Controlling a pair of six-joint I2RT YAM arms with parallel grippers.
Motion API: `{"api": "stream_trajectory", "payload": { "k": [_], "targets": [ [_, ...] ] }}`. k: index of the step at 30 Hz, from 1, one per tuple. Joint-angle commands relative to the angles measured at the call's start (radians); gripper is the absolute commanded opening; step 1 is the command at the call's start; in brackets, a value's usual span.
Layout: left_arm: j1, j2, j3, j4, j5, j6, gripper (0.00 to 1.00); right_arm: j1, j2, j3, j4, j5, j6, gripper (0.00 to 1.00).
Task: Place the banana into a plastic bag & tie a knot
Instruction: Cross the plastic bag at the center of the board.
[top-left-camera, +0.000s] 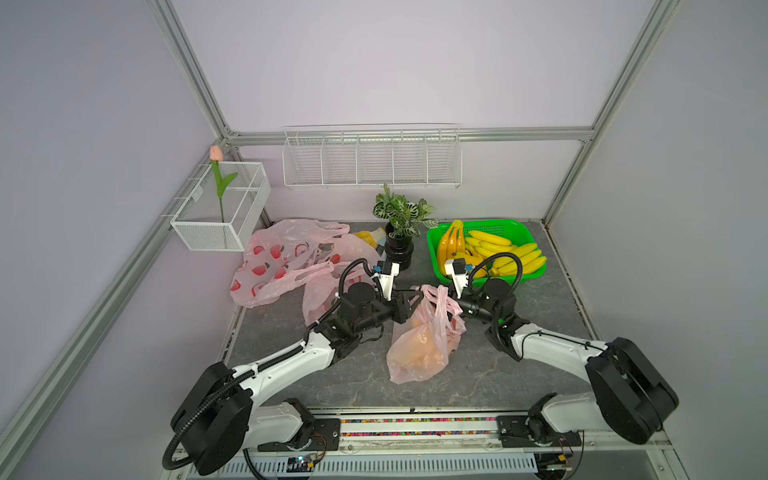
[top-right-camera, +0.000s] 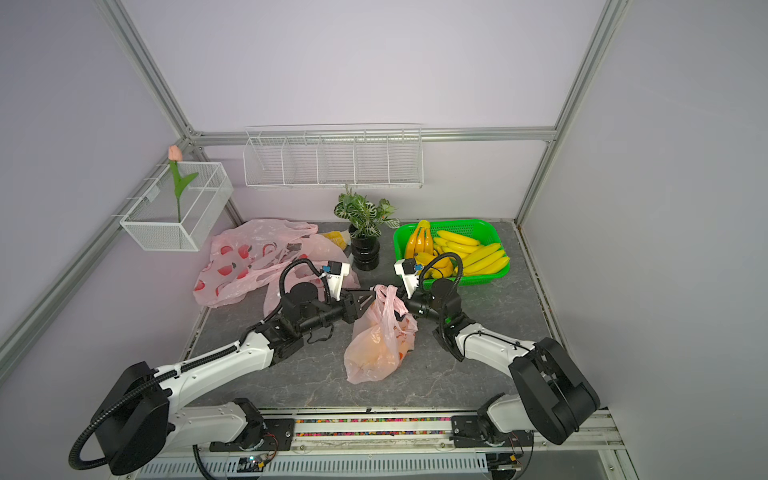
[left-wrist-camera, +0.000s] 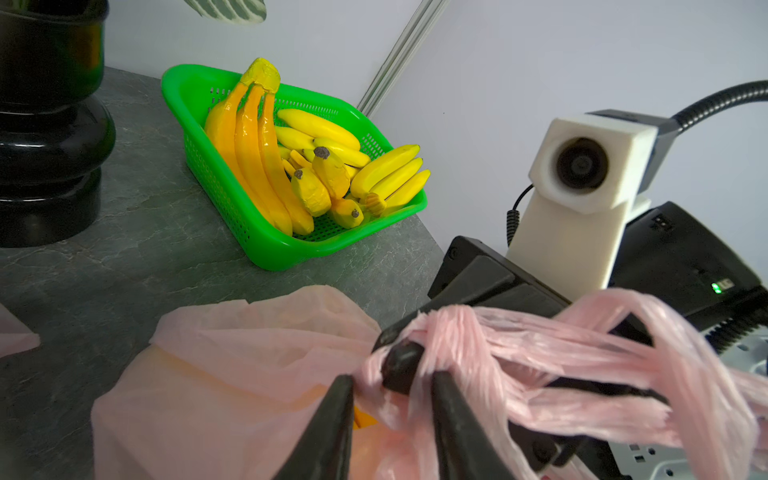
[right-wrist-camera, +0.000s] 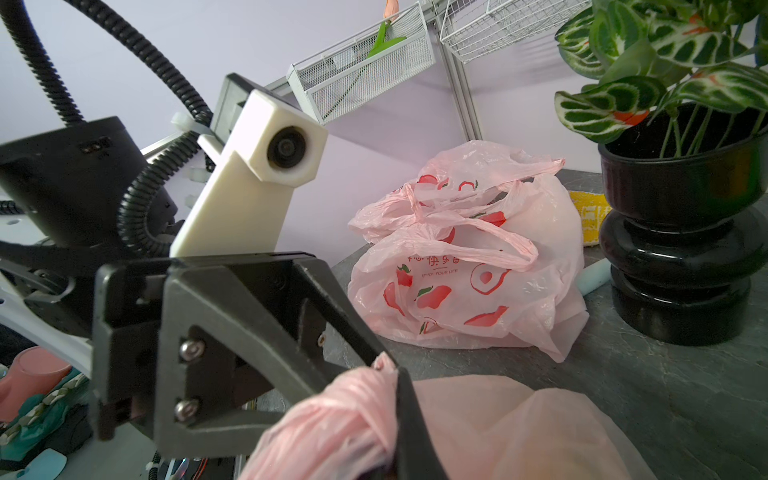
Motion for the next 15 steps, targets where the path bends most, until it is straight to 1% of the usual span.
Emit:
{"api": "stream_trajectory", "payload": {
  "k": [1,2,4,7,12,15],
  "targets": [
    [0.003,-0.025,-0.005,0.002,-0.019,-0.006,0.40,0.013,-0.002,-0.016,0.065,-0.020,0.017,0.07],
    [0.003,-0.029,-0.010,-0.002,-0.024,-0.004,0.42,0.013,-0.004,-0.016,0.066,-0.021,0.016,0.07],
    [0.007,-0.028,-0.012,-0.002,-0.016,-0.004,0.41,0.014,-0.002,-0.014,0.072,-0.026,0.020,0.07],
    [0.009,-0.014,-0.012,0.016,-0.002,-0.014,0.33,0.015,0.003,-0.011,0.089,-0.034,0.032,0.07],
    [0.011,-0.010,-0.010,0.055,0.022,-0.027,0.28,0.030,0.004,-0.011,0.092,-0.038,0.031,0.07],
    [0.011,-0.011,-0.009,0.060,0.026,-0.025,0.23,0.036,0.012,-0.012,0.096,-0.038,0.030,0.07]
  ]
}}
